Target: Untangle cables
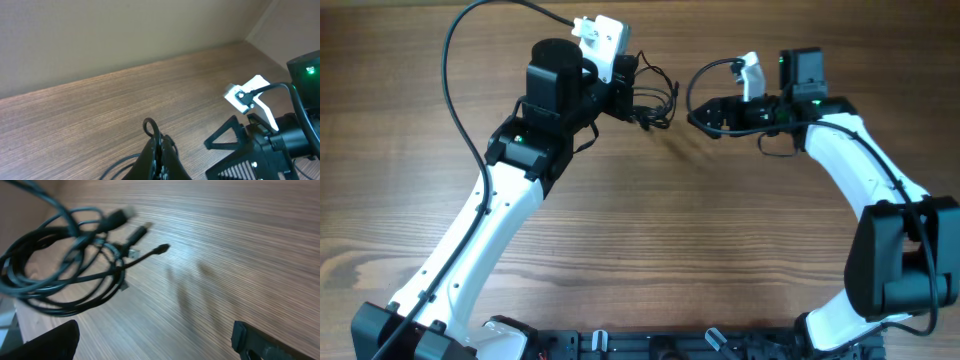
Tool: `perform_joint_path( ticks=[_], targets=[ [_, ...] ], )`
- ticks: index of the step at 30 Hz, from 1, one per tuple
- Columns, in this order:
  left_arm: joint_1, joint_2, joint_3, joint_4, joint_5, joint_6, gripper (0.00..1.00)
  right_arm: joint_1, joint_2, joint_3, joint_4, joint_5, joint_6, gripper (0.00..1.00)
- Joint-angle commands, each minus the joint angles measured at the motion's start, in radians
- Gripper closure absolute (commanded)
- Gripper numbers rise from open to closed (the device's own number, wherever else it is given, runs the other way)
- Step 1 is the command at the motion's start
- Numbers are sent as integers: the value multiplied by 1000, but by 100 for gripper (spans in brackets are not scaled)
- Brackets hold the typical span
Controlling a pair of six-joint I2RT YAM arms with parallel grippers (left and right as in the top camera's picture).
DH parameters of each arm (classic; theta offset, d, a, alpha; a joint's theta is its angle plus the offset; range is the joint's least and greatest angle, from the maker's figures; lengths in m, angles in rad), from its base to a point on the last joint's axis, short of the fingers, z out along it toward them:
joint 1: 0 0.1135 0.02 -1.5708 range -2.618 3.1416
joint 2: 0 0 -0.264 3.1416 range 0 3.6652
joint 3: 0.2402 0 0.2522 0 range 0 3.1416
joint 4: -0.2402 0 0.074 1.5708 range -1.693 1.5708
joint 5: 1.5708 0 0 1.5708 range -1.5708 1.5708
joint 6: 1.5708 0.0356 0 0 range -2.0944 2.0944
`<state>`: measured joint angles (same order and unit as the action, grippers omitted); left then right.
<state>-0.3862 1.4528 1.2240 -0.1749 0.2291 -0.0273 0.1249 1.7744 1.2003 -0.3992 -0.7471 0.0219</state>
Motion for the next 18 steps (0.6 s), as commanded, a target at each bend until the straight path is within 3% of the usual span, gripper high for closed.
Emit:
perform_joint_path(
  ticks=[1, 6, 13, 18],
  targets=[
    [3, -23, 27, -2, -14, 24, 96, 55, 19, 2, 49, -51, 26, 0],
    [3, -46, 37, -3, -45, 24, 96, 97, 19, 2, 133, -51, 156, 2],
    [3, -57, 38, -29, -45, 24, 96, 105, 19, 2, 195, -51, 419, 21],
    [3, -57, 38, -28, -44, 24, 96, 114, 19, 2, 205, -51, 491, 27]
  ],
)
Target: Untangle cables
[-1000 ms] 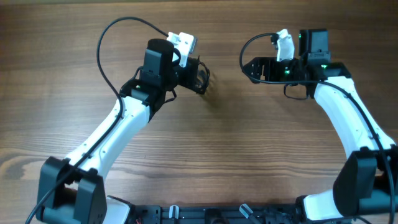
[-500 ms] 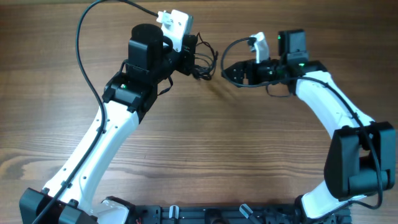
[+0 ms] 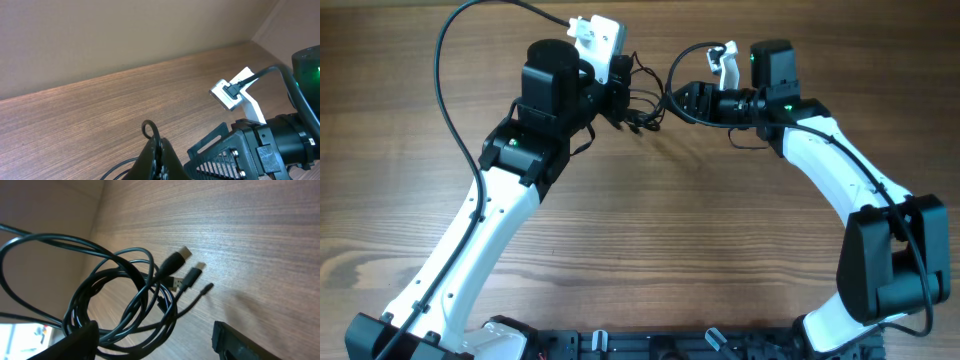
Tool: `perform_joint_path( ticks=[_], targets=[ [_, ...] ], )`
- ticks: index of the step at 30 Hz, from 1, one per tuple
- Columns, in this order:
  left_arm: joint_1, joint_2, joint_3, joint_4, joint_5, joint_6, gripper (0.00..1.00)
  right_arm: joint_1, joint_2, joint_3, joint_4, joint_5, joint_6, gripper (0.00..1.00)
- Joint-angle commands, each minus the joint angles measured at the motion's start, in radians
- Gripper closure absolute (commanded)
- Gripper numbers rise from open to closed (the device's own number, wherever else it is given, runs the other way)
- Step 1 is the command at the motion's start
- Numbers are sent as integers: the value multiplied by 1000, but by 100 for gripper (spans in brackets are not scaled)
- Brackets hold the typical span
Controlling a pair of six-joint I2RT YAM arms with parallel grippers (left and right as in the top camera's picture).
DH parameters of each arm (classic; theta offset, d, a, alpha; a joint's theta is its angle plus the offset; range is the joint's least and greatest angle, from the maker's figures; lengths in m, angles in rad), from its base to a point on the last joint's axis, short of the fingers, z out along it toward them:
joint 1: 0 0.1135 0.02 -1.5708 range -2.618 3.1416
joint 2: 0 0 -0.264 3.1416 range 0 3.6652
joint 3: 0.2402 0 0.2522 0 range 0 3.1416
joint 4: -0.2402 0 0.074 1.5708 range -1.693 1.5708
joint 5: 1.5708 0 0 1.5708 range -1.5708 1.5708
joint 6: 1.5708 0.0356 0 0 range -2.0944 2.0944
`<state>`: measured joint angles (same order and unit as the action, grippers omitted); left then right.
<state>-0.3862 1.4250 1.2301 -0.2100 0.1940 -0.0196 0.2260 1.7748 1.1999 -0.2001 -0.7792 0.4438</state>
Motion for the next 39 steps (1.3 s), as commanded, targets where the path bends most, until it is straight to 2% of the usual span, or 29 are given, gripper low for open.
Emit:
perform_joint_path(
  ticks=[1, 10, 13, 15, 16, 18, 21, 22, 26, 30, 35, 39],
  targets=[
    [3, -29, 32, 7, -9, 16, 96, 18, 19, 2, 6, -19, 77, 27],
    [3, -29, 32, 7, -9, 16, 96, 99, 19, 2, 75, -11, 163, 33],
    [3, -29, 32, 7, -9, 16, 96, 119, 19, 2, 87, 23, 186, 41],
    [3, -29, 32, 7, -9, 16, 96, 122, 19, 2, 87, 27, 185, 48],
    [3, -29, 32, 7, -9, 16, 96, 122, 19, 2, 87, 27, 185, 57],
    [3, -29, 32, 8, -9, 16, 96, 122, 19, 2, 87, 35, 185, 61],
    [3, -29, 32, 8, -9, 16, 96, 122, 19, 2, 85, 57, 185, 74],
    [3, -29, 32, 8, -9, 16, 96, 122, 19, 2, 84, 64, 186, 83],
    [3, -29, 32, 8, -9, 16, 96, 122, 19, 2, 82, 85, 186, 96],
    [3, -29, 32, 6, -16, 18, 96, 117, 19, 2, 64, 130, 187, 95],
    [3, -29, 32, -36, -145, 90, 96, 72, 19, 2, -56, 257, 178, 95],
    [21, -29, 32, -77, -166, 128, 96, 10, 18, 2, -95, 233, 135, 95]
  ],
)
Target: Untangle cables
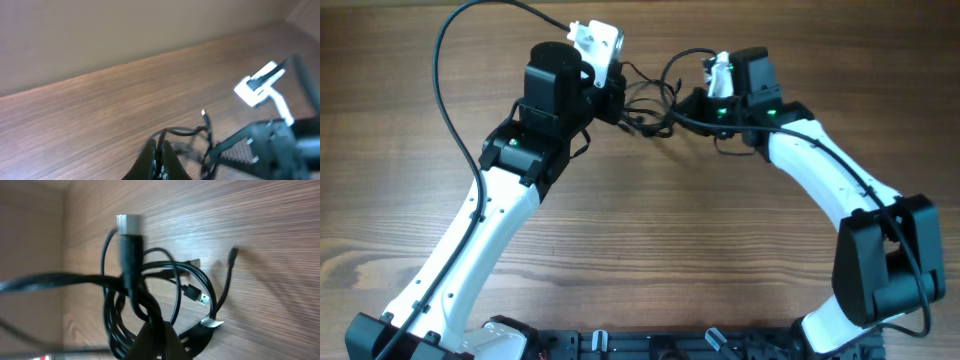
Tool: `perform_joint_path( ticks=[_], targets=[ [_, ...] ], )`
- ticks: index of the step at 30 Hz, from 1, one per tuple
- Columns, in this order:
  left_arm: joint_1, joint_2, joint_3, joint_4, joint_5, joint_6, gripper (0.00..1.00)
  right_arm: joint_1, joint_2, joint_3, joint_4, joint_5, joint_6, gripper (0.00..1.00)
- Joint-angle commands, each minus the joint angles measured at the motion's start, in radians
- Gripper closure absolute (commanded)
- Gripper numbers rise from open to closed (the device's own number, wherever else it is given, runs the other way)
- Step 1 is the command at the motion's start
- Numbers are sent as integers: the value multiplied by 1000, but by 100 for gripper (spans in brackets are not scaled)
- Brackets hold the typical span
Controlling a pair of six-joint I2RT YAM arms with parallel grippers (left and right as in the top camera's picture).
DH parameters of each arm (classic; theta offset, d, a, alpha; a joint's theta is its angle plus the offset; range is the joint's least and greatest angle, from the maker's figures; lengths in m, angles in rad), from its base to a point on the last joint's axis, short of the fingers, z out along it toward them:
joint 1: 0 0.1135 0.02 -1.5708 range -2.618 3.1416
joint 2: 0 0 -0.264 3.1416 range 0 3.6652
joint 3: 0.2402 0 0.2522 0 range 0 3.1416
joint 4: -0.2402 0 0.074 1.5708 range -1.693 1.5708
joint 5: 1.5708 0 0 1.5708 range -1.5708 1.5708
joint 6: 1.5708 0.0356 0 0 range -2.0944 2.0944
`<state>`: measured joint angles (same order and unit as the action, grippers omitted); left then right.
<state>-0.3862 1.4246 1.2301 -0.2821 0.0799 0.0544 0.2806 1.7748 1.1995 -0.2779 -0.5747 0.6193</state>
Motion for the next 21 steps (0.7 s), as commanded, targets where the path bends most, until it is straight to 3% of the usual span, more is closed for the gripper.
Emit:
perform_joint_path(
  ticks=[1, 16, 20, 21],
  targets=[
    [34, -29, 32, -14, -53, 54, 96, -64, 16, 3, -25, -5, -46, 96],
    [274, 8, 31, -108, -44, 34, 96, -280, -109, 4, -147, -71, -151, 96],
    [269, 11, 31, -132, 101, 35, 95, -271, -110, 5, -142, -143, -174, 95],
    [269, 12, 31, -136, 142, 35, 91, -267, -111, 6, -120, -188, -173, 95]
  ],
)
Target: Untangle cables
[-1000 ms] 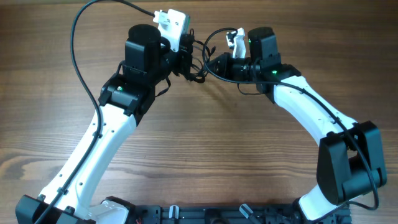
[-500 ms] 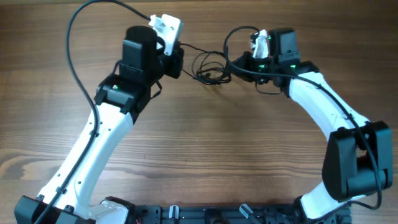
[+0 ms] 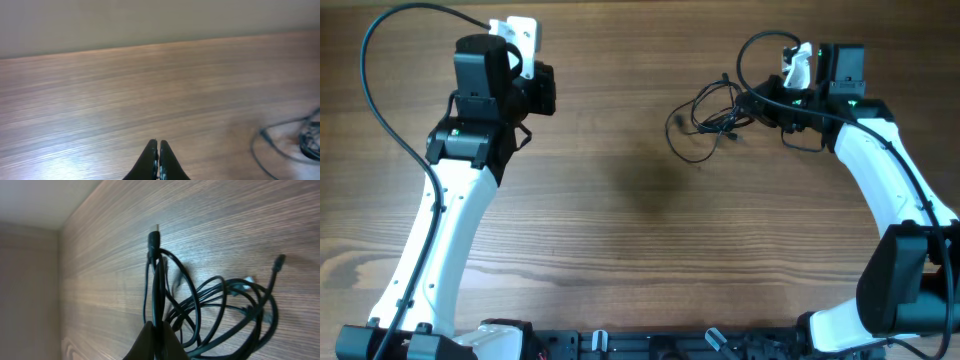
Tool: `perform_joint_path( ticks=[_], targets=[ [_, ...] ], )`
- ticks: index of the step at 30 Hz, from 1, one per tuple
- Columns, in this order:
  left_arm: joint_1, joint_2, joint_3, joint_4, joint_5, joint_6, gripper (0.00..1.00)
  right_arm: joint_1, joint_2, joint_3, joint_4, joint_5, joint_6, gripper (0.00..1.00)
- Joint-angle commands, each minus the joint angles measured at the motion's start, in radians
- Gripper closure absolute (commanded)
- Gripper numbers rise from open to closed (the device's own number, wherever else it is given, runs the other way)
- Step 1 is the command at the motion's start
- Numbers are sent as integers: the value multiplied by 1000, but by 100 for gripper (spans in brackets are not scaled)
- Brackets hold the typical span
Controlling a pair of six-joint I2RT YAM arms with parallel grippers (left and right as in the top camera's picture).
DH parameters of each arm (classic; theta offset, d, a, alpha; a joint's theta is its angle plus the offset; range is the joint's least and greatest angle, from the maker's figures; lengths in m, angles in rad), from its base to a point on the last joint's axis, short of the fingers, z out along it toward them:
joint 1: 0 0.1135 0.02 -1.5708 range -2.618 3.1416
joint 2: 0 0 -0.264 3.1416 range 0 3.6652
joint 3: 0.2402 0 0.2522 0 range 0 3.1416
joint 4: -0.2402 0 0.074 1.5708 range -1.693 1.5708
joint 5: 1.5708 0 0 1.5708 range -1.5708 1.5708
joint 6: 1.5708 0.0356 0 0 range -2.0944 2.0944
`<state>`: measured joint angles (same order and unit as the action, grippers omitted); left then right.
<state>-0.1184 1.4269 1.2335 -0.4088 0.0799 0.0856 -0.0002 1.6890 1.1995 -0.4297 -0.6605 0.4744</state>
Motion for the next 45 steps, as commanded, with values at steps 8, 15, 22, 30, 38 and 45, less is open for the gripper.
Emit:
perform_joint_path(
  ticks=[8, 15, 22, 30, 38, 45],
  targets=[
    [2, 76, 28, -10, 441, 15, 64, 14, -61, 8, 305, -424, 119, 95],
    [-25, 168, 28, 24, 650, 35, 65, 14, -126, 8, 405, -495, 212, 96],
    [-132, 229, 28, 71, 739, 103, 64, 67, -130, 8, 508, -529, 287, 95],
    [-168, 230, 28, 177, 766, 87, 67, 115, -130, 8, 509, -489, 288, 95],
    [-168, 230, 28, 182, 868, 95, 68, 115, -130, 8, 547, -488, 319, 95],
    [-168, 230, 28, 182, 963, 146, 65, 115, -130, 8, 550, -484, 336, 95]
  ],
)
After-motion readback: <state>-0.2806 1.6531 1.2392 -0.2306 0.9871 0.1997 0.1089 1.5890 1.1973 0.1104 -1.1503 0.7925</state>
